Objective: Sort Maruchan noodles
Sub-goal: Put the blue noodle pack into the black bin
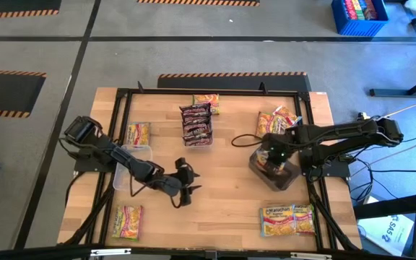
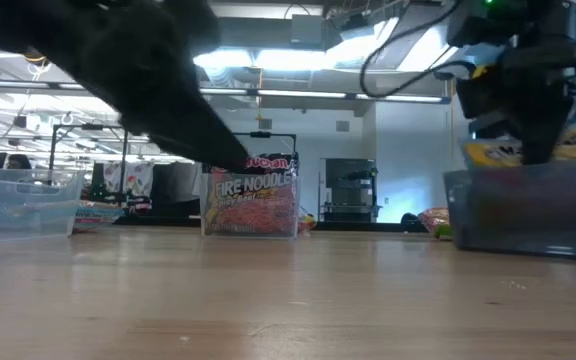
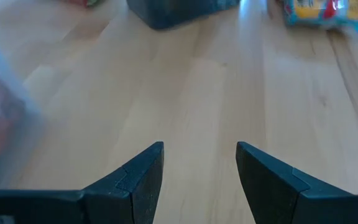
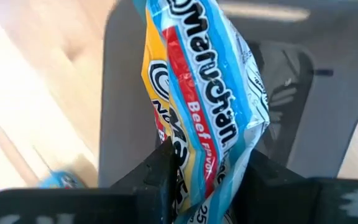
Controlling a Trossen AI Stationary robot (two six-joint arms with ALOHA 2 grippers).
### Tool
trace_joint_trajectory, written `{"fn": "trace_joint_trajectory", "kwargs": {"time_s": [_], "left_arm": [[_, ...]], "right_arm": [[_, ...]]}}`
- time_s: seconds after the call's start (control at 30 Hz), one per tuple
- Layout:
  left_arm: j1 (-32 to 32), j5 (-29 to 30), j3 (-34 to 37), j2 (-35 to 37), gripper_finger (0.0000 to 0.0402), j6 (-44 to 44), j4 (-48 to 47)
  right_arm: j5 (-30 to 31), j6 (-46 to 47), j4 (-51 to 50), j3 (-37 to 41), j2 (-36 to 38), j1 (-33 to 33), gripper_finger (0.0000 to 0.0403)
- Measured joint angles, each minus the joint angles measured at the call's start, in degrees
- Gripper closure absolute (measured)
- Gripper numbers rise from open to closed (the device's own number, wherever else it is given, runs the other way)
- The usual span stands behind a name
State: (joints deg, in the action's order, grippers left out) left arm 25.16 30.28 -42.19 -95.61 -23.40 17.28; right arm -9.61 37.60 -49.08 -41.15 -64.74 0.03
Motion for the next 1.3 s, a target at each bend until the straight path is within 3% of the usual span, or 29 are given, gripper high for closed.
{"fn": "trace_joint_trajectory", "kwargs": {"time_s": [0.7,0.97,1.3], "left_arm": [[-13.57,-11.77,-29.39,-24.57,0.0206,10.51,0.39],[-16.29,-11.82,-38.03,-30.94,0.0206,10.51,0.28],[-21.00,-8.86,-41.19,-31.59,0.0206,10.25,0.15]], "right_arm": [[2.62,-2.05,2.60,0.00,-0.05,0.00,0.0302],[2.71,-1.61,2.70,0.00,-0.05,0.00,0.0302],[1.83,-2.61,2.58,0.00,-0.05,0.77,0.0302]]}}
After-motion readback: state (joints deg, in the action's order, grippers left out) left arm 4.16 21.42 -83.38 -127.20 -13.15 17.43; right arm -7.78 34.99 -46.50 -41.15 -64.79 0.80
